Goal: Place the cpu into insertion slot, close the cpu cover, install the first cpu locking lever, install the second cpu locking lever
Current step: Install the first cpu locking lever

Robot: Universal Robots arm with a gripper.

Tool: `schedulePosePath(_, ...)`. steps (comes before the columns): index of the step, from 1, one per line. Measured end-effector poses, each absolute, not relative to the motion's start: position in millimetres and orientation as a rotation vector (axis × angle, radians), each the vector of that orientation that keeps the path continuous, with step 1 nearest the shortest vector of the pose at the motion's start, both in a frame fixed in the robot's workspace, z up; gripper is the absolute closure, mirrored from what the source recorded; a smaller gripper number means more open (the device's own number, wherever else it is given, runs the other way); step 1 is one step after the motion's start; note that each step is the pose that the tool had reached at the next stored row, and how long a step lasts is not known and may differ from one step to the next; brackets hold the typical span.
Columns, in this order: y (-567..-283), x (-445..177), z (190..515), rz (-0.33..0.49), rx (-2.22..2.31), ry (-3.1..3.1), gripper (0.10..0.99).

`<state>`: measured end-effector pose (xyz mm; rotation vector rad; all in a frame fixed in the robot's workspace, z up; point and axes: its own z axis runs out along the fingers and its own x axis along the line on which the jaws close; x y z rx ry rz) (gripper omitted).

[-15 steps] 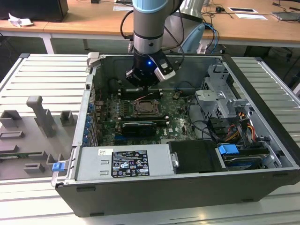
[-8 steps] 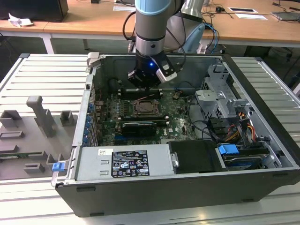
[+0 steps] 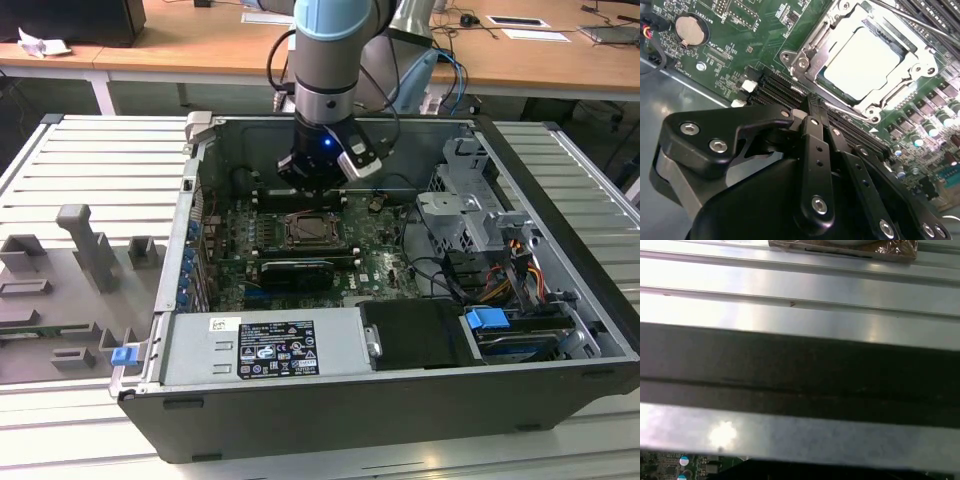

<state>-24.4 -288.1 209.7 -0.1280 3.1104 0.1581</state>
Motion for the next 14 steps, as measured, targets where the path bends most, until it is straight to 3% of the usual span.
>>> schedulePosePath(14, -288.1, -23.2, 200.5, 0.131, -0.127, 3.113, 0.980)
